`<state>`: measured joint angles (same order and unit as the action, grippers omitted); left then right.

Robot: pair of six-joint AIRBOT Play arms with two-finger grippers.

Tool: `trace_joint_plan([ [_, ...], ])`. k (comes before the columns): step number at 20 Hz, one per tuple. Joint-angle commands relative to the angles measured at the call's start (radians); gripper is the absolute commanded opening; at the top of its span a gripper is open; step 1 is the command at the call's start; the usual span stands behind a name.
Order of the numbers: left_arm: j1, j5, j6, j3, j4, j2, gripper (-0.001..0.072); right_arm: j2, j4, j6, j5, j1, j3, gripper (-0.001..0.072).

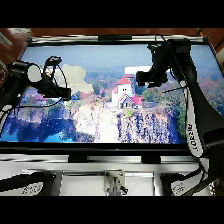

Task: Fold the shirts.

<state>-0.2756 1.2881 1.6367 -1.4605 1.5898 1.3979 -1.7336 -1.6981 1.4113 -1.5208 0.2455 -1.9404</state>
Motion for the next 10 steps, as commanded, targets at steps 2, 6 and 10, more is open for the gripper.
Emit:
trace_joint_plan([
  [2, 0.056, -0.125, 0.015, -0.172, 0.047, 0.175, 0.0720, 0.000, 0.010, 0.026, 0.109, 0.001, 0.000, 0.0540],
  [6, 0.151, -0.140, 0.014, -0.502, 0.053, 0.449, 0.0720, 0.000, 0.010, 0.027, 0.105, 0.001, 0.000, 0.0540],
  [10, 0.188, -0.233, 0.005, -0.606, 0.060, 0.600, 0.0720, -0.001, 0.002, 0.034, 0.102, 0.002, 0.000, 0.0540],
])
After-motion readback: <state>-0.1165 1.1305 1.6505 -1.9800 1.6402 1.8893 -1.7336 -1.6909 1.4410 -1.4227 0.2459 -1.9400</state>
